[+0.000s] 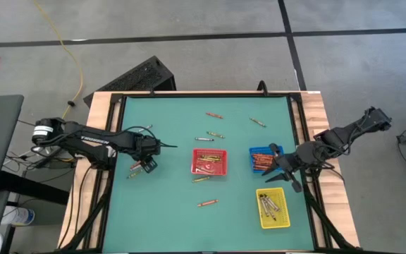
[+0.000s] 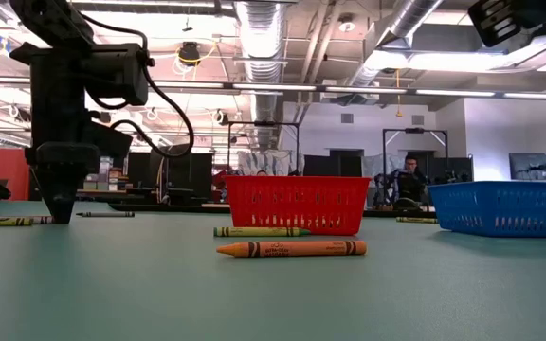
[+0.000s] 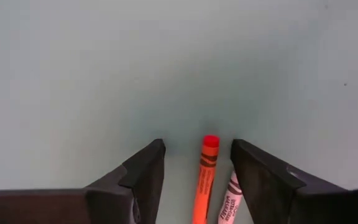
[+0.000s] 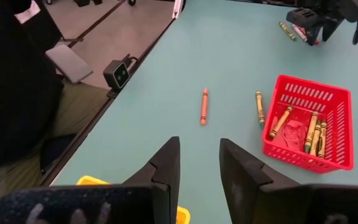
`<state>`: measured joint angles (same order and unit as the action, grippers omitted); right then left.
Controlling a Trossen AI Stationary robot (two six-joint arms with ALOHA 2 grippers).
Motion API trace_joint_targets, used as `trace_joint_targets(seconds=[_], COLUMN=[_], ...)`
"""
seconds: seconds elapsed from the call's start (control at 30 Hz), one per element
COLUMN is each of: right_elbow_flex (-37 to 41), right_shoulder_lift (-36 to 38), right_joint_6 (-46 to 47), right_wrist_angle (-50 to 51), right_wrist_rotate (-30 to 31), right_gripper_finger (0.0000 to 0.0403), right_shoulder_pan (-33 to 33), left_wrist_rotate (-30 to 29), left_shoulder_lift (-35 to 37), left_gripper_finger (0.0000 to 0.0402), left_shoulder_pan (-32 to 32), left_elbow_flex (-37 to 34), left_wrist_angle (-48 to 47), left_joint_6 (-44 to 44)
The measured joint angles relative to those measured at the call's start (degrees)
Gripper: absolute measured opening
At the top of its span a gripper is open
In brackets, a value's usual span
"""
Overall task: Sort crayons
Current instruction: Put the orange crayon into the blue basket
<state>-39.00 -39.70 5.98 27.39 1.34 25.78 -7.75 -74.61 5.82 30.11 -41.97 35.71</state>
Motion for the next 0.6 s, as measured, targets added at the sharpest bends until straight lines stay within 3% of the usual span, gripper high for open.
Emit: trace_joint_targets(seconds=[0.4, 0.5, 0.6], right_elbow_flex=[0.0, 0.0, 0.0], right_shoulder_lift=[0.0, 0.0, -0.1], right_joint_6=[2.0, 3.3, 4.1], right_wrist_angle=[-0.5, -0.3, 0.1], right_wrist_rotate=[0.0, 0.1, 0.1], right_gripper_finger=[0.0107, 0.0107, 0.0107], right_shoulder_pan=[0.0, 0.0, 0.0], left_wrist_rotate=[-0.4, -2.1, -5.0], left_shoulder_lift=[-0.1, -0.5, -0.4], left_gripper_finger=[0.0014, 0.0012, 0.0017], left_shoulder_pan=[-0.1, 0.2, 0.3], left_elbow_flex=[-0.1, 1.9, 7.0], left_wrist_angle=[7.6, 12.4, 23.1], left_joint_6=[-5.1, -8.7, -13.5])
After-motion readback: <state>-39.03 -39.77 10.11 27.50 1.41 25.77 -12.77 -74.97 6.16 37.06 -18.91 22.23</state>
